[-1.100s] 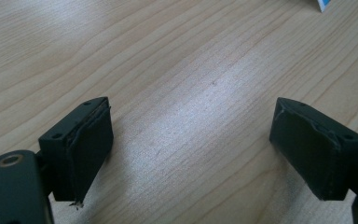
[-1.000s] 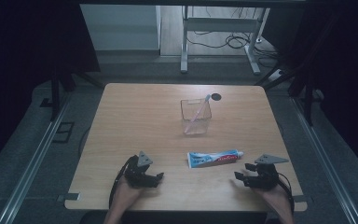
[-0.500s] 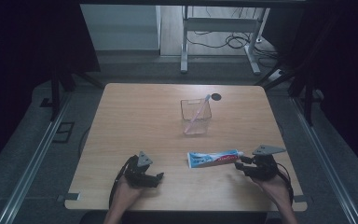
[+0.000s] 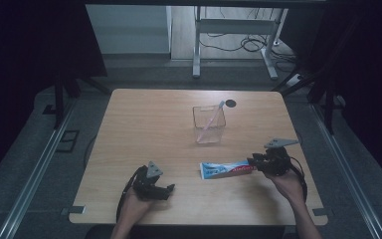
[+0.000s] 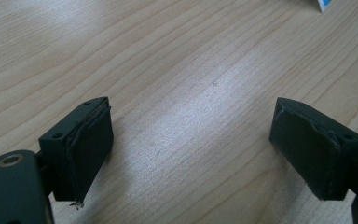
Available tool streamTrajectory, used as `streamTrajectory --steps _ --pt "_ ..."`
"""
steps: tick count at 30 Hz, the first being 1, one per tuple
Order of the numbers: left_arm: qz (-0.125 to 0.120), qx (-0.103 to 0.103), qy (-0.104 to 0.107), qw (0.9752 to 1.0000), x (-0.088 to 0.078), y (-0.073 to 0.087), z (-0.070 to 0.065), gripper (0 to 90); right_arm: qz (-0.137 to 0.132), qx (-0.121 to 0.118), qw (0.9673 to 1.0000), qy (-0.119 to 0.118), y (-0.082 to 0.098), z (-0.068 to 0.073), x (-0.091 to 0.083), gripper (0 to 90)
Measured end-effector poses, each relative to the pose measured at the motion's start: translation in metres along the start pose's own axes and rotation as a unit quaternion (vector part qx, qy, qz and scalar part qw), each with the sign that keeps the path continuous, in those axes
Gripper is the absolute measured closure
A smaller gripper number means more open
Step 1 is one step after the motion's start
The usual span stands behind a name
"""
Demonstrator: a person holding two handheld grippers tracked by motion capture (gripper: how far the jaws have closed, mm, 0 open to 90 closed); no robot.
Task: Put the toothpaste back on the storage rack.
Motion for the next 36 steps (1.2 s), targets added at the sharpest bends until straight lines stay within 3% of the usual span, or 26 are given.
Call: streamTrajectory --steps 8,21,26,31,36 --pt "0.0 0.0 0.0 1.0 0.0 0.0 0.0 13.6 0.022 0.032 0.9992 0.013 -0.01 -0.017 0.017 69.3" --pt "0.0 0.001 0.0 1.0 0.0 0.0 0.0 13.6 0.063 0.004 0.9977 0.025 -0.004 -0.032 0.043 72.7" --pt "0.0 0.001 0.0 1.0 0.0 0.0 0.0 13.6 0.071 0.003 0.9974 0.008 -0.001 -0.034 0.047 72.2" --pt "0.0 0.0 0.0 1.0 0.0 0.0 0.0 13.6 0.096 -0.006 0.9953 0.0 0.005 -0.031 0.048 70.2" --pt "0.0 0.0 0.0 1.0 0.0 0.0 0.0 13.6 0.091 -0.008 0.9958 -0.005 0.012 -0.027 0.045 69.5"
Point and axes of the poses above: each handheld gripper's, and its own axes: x roughly forward along the jaws, y roughly out of its underside, z roughly to its left, the point moved 4 cm from there along x, roughly forward along the jaws
